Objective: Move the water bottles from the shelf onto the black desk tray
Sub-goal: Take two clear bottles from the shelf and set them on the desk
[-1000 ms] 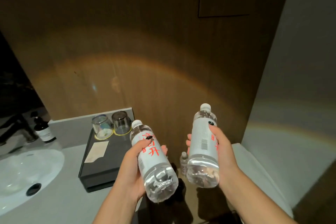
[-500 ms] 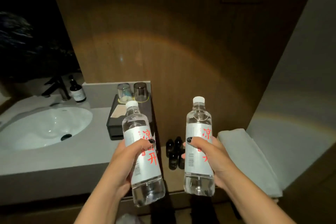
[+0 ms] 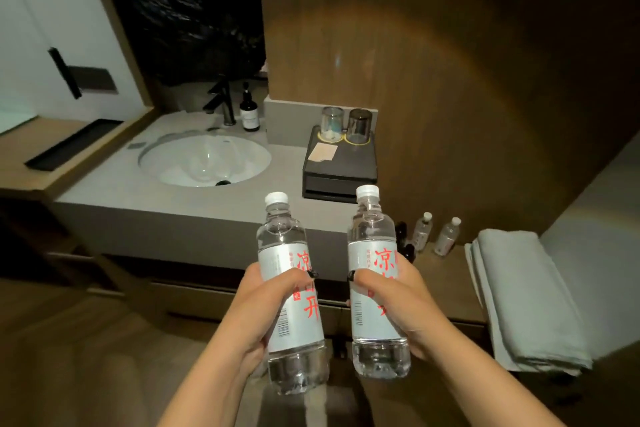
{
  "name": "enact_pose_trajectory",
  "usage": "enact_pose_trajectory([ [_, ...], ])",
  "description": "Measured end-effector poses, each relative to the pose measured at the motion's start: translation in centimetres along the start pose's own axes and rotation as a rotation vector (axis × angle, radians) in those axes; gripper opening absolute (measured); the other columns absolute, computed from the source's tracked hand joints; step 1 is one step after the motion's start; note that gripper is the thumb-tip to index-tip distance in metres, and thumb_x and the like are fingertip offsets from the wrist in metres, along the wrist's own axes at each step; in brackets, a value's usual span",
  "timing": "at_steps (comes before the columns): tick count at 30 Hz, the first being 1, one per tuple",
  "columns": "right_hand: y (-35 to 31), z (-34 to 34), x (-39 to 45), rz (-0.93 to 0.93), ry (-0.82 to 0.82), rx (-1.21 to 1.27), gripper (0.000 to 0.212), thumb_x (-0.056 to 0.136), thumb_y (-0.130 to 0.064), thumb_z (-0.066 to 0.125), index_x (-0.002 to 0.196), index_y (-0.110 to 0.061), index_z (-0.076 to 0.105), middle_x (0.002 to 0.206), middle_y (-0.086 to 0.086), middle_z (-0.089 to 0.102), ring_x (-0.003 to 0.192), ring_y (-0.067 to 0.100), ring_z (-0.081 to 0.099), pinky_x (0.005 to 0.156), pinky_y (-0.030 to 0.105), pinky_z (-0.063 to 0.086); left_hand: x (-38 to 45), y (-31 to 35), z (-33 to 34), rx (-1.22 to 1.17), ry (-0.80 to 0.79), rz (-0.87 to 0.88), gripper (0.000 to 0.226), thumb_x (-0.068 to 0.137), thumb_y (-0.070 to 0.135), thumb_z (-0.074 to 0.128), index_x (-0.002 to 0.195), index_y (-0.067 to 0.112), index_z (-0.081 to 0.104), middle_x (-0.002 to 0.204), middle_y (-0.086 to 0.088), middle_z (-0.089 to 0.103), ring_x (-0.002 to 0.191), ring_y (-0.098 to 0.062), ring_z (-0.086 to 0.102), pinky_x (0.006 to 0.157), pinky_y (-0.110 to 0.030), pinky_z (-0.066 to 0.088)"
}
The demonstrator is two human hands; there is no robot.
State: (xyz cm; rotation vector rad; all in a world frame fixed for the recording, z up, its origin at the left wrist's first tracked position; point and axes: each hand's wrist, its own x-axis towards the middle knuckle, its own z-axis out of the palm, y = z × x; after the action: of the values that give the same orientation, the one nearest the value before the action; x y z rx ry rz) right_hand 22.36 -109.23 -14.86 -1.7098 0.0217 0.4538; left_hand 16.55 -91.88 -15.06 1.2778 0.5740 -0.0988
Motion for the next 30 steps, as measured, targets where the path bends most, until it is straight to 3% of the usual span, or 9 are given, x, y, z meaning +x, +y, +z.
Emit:
enact_pose_trajectory([
  [2,-0.6,2.8,0.6,-0.019,-0.007,-0.035,0.05,0.056,-0.025,0.067,0.101,-0.008,0.053,0.092,0.017,0.061,0.083,0.028,0.064,0.068,0.036,0.053,0.4,0.4,-2.9,-0.016,0.013,0.003,0.046,0.074,0.007,0.071,0.116,0.013,0.052,0.103,-0.023,0.068,0.081,-0.031,0.071,0.061,-0.037,0.057],
  [6,-1.9,9.5,2.7,-0.055,-0.035,-0.078,0.028,0.074,-0.015,0.073,0.092,-0.014,0.051,0.084,0.009,0.058,0.074,0.017,0.059,0.059,0.024,0.049,1.9,1.8,-9.5,-0.025,0.041,0.018,0.048,0.074,0.008,0.073,0.116,0.013,0.051,0.104,-0.022,0.068,0.087,-0.033,0.072,0.066,-0.04,0.058],
  [10,-2.9,17.3,5.0,-0.033,-0.046,-0.071,0.027,0.076,-0.012,0.071,0.096,-0.011,0.052,0.085,0.01,0.06,0.073,0.018,0.06,0.06,0.026,0.05,3.6,3.7,-16.9,-0.036,0.065,0.008,0.044,0.076,0.005,0.071,0.115,0.011,0.052,0.105,-0.025,0.067,0.092,-0.037,0.07,0.068,-0.041,0.06],
  [14,-3.7,24.8,7.1,-0.04,-0.077,-0.124,0.032,0.076,-0.014,0.072,0.1,-0.012,0.052,0.085,0.004,0.061,0.07,0.012,0.06,0.052,0.017,0.046,5.6,5.4,-24.4,-0.016,0.099,0.007,0.053,0.07,0.012,0.077,0.116,0.014,0.052,0.104,-0.022,0.067,0.088,-0.034,0.071,0.066,-0.041,0.059],
  [18,-4.4,30.8,8.9,-0.055,-0.109,-0.137,0.028,0.074,-0.012,0.072,0.092,-0.016,0.052,0.079,0.001,0.06,0.066,0.011,0.059,0.051,0.017,0.044,7.1,7.0,-30.2,-0.021,0.154,0.009,0.05,0.072,0.011,0.076,0.115,0.015,0.052,0.106,-0.021,0.067,0.088,-0.033,0.071,0.063,-0.039,0.059],
  [24,-6.1,37.6,12.8,-0.064,-0.196,-0.189,0.022,0.074,-0.01,0.07,0.081,-0.017,0.051,0.071,0.001,0.058,0.057,0.009,0.056,0.048,0.016,0.044,10.5,8.4,-37.0,-0.071,0.194,-0.005,0.058,0.069,0.013,0.078,0.12,0.014,0.05,0.108,-0.021,0.067,0.09,-0.034,0.071,0.07,-0.045,0.06],
  [30,-8.5,43.1,18.9,-0.09,-0.23,-0.23,0.025,0.072,-0.008,0.071,0.082,-0.016,0.05,0.066,0.0,0.057,0.05,0.004,0.055,0.048,0.017,0.046,17.2,10.5,-41.7,-0.135,0.274,-0.014,0.049,0.075,0.009,0.072,0.121,0.009,0.053,0.096,-0.022,0.072,0.08,-0.035,0.073,0.061,-0.04,0.057],
])
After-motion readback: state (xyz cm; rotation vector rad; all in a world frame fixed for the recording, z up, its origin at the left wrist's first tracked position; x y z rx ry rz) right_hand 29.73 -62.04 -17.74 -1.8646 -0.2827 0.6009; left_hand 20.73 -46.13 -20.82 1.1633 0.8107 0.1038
